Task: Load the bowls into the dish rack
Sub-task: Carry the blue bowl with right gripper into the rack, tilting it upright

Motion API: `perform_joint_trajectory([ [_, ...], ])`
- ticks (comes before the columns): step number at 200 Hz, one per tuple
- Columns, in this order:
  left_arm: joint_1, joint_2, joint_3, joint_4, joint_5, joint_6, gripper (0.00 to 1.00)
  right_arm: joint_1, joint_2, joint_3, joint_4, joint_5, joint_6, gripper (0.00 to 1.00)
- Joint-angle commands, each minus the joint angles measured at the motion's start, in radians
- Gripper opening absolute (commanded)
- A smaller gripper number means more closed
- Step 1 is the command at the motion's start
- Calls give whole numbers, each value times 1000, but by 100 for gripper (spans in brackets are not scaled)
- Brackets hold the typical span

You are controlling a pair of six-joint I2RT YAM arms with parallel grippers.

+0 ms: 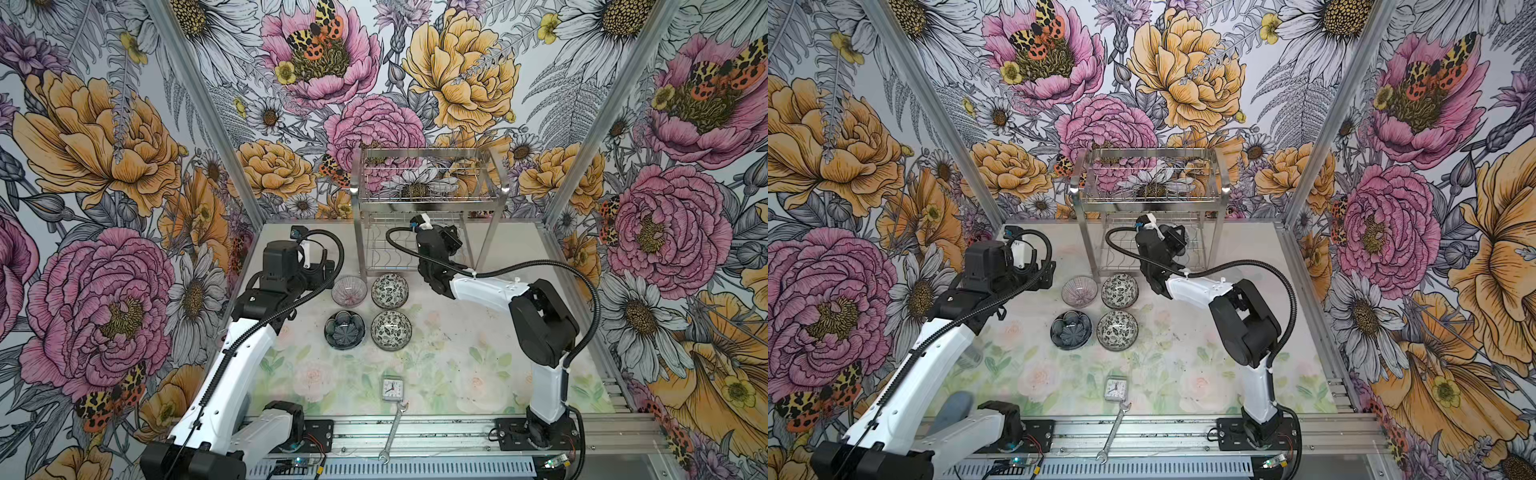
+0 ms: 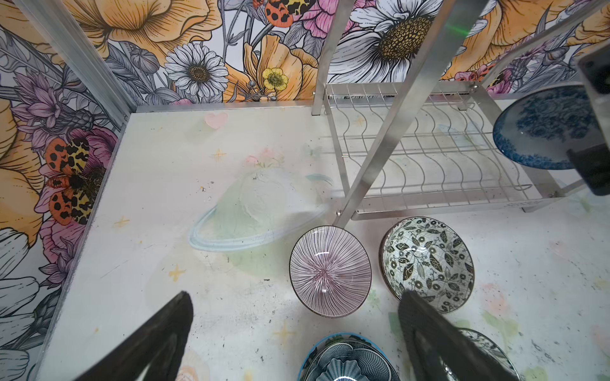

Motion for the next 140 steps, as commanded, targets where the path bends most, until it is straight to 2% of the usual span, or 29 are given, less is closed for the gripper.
perform_joint_trajectory([
  [1, 8, -20, -14, -3, 23, 5, 99, -21, 49, 74, 143, 23, -86, 0],
  [62, 8, -32, -15, -4, 23, 6, 99, -66, 251, 276, 225, 34, -183, 0],
  [101, 8, -41, -18, -4, 22, 8, 99, -107, 404, 468, 183, 63, -237, 0],
  [140, 8, -37, -19, -4, 23, 6, 99, -141, 495, 590, 171, 93, -272, 0],
])
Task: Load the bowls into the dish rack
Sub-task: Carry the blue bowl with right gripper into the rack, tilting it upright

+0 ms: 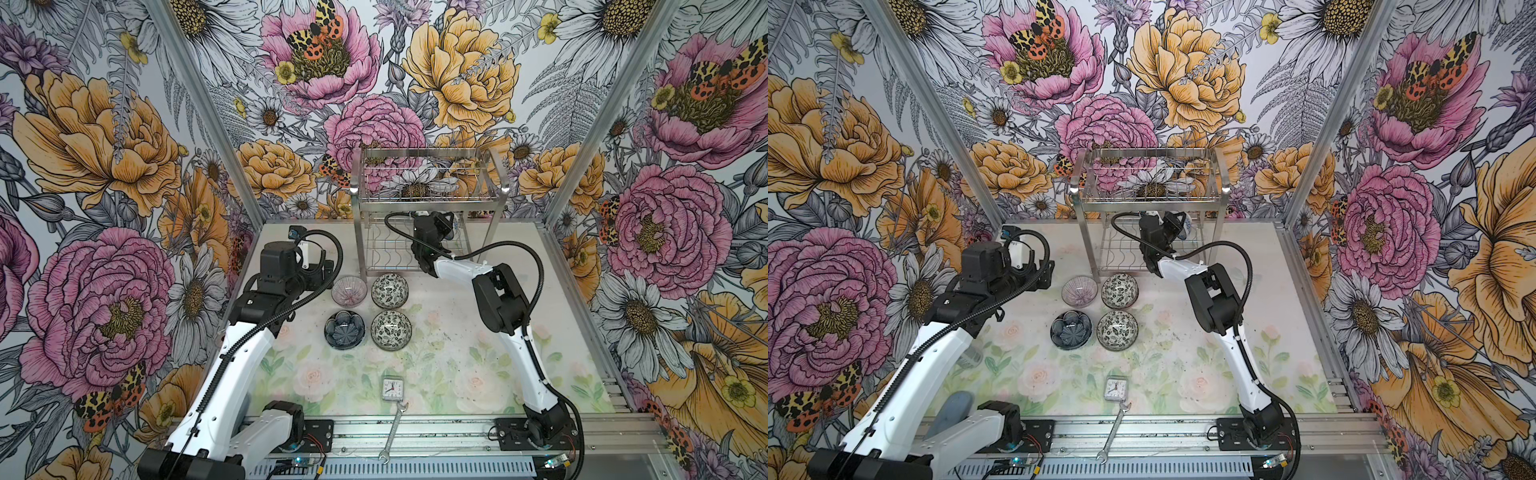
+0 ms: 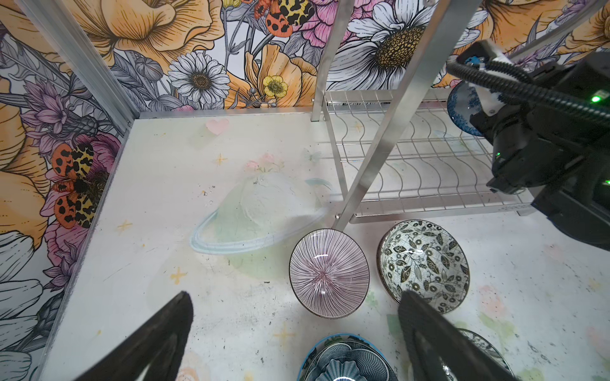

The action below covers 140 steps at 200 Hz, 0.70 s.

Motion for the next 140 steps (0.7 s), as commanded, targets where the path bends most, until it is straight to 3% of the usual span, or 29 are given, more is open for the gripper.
perform_joint_trajectory([
  [1, 8, -11, -15, -4, 23, 6, 99, -22, 30, 93, 29, 46, -28, 0],
  [140, 1, -17, -14, -6, 4, 9, 99, -75, 201, 316, -88, 49, -15, 0],
])
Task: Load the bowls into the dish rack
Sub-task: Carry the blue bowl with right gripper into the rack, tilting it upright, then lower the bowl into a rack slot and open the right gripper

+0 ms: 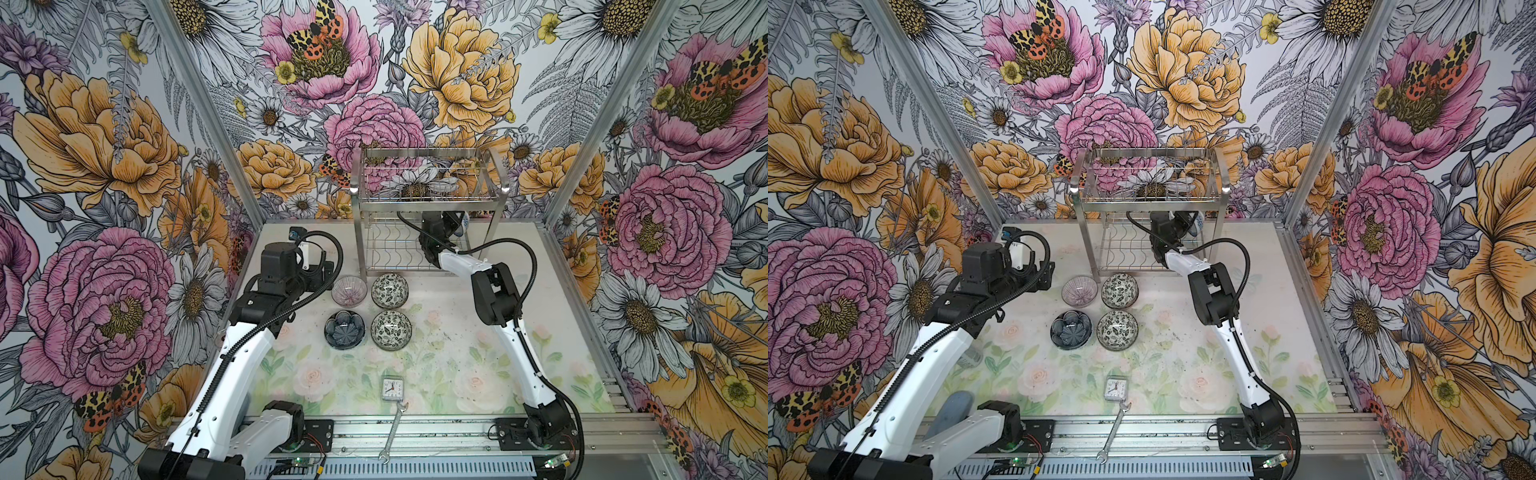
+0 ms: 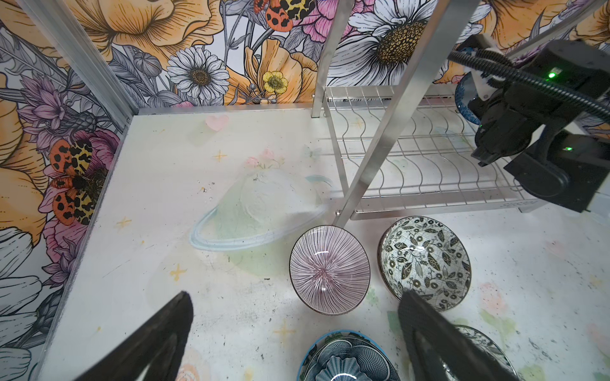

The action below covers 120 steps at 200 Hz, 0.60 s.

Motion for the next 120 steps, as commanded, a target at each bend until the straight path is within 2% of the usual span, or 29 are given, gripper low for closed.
perform_joint_trajectory([
  [1, 1, -17, -8, -3, 5, 9, 99, -5, 20, 64, -3, 13, 14, 0],
  [35, -3, -12, -5, -8, -6, 10, 99, -7, 31, 66, -32, 18, 34, 0],
  [76, -2, -13, -2, -10, -10, 12, 99, -3, 16, 65, -140, 9, 132, 0],
  [90, -3, -12, -2, -10, -11, 12, 99, -1, 8, 66, -197, -5, 185, 7],
  [120, -4, -14, -1, -12, -12, 10, 99, -4, -15, 66, -308, -28, 290, 15],
])
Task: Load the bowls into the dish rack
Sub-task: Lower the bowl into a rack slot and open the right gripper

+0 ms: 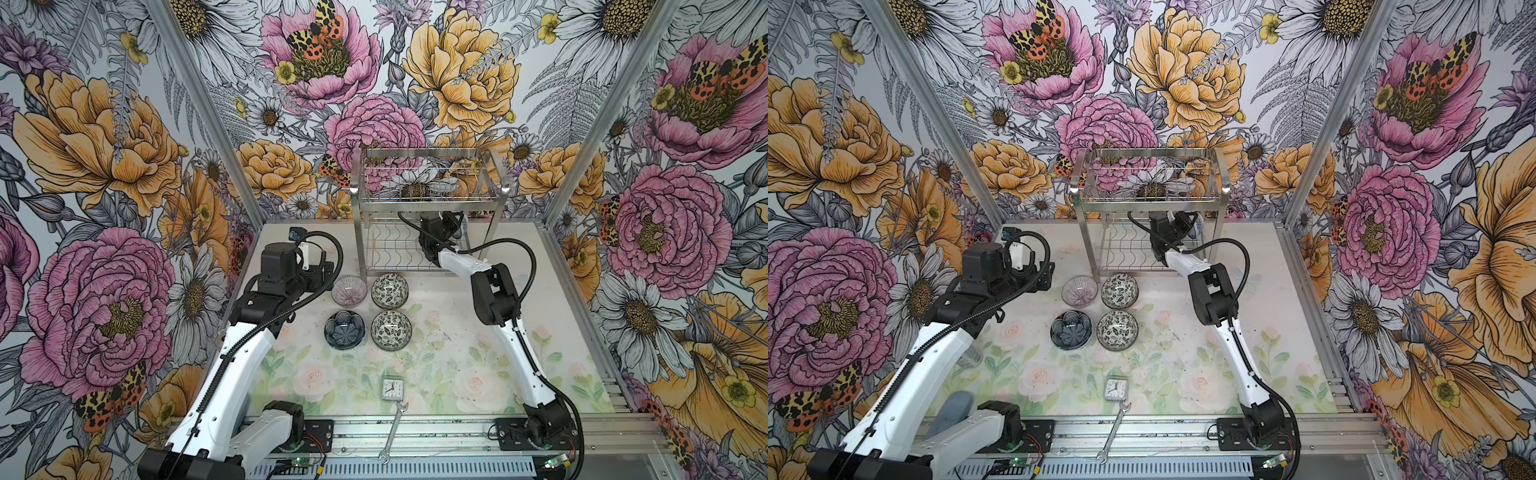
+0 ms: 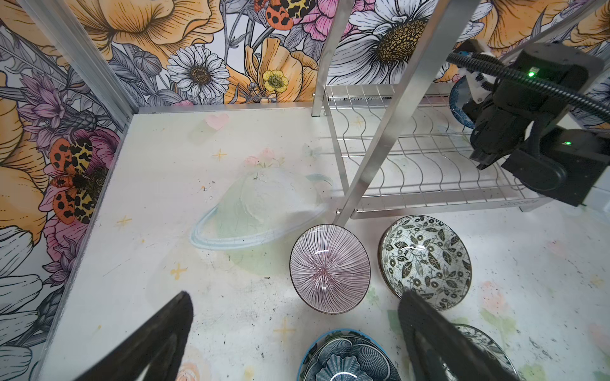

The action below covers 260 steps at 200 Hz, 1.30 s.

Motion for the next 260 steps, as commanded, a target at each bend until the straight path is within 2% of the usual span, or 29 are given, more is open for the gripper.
perform_joint_trajectory([
  [1, -3, -14, -1, -8, -12, 11, 99, 1, -35, 18, -133, -15, 123, 15],
  [95, -13, 11, 36, -44, -47, 2, 99, -3, -114, -41, -224, -41, 218, 32],
  [105, -15, 13, 42, -51, -49, -1, 99, -3, -137, -66, -222, -45, 223, 40],
  [117, -16, 14, 48, -56, -48, -6, 99, -2, -167, -100, -233, -57, 239, 56],
  [139, -19, 12, 53, -63, -55, -19, 99, -1, -233, -173, -253, -79, 273, 76],
  [161, -23, 12, 53, -71, -66, -36, 99, 4, -313, -268, -256, -114, 310, 93],
  [177, -24, 17, 59, -89, -77, -50, 99, 13, -377, -349, -253, -148, 332, 99],
  [214, -52, 8, 48, -96, -92, -92, 99, 58, -527, -560, -183, -218, 322, 100],
  [260, -158, 23, 35, -95, -169, -133, 99, 133, -698, -785, -145, -322, 364, 100],
])
